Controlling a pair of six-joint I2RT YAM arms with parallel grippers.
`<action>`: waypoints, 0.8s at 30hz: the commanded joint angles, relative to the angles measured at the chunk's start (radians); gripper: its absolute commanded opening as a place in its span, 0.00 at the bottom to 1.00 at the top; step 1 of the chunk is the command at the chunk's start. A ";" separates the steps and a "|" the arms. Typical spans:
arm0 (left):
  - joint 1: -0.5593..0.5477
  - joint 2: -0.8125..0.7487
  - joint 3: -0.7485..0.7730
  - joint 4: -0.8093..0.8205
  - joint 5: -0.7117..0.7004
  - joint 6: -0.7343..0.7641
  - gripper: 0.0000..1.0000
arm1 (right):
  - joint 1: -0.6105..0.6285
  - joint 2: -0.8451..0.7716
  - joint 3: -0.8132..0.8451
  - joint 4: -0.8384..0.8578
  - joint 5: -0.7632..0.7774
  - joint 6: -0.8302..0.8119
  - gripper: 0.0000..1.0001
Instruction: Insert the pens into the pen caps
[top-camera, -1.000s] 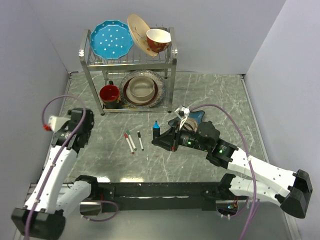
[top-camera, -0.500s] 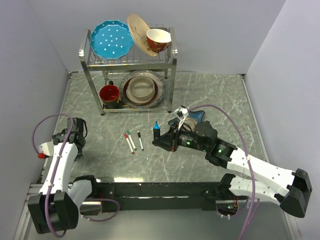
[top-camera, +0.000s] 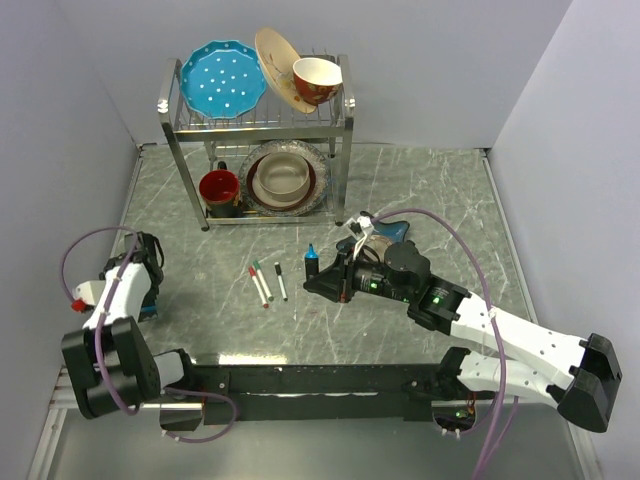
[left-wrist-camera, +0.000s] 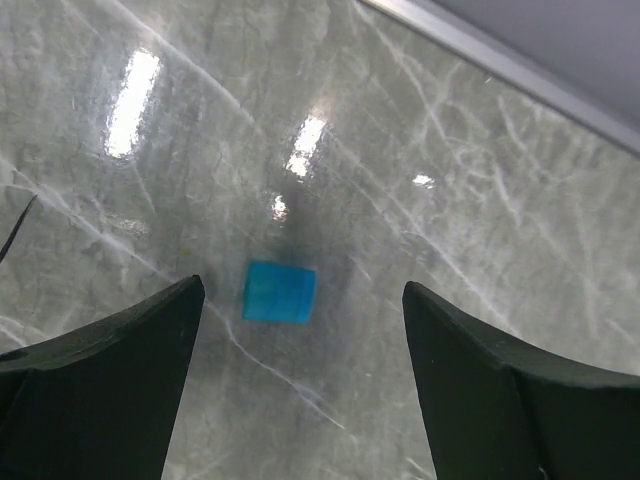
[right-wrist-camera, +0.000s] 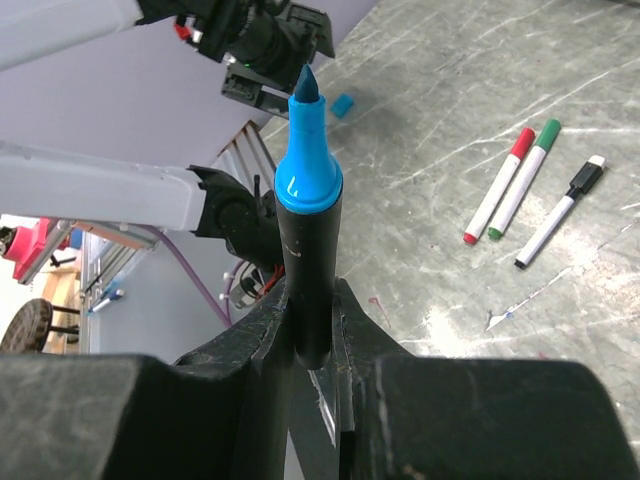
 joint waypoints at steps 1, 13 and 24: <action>0.009 0.046 0.017 0.057 0.022 0.053 0.85 | -0.003 -0.012 0.048 0.015 0.017 -0.031 0.00; 0.033 0.161 -0.031 0.180 0.137 0.102 0.77 | -0.003 -0.060 0.042 -0.015 0.045 -0.057 0.00; 0.032 0.182 -0.041 0.159 0.301 0.105 0.10 | -0.003 -0.068 0.013 0.005 0.052 -0.063 0.00</action>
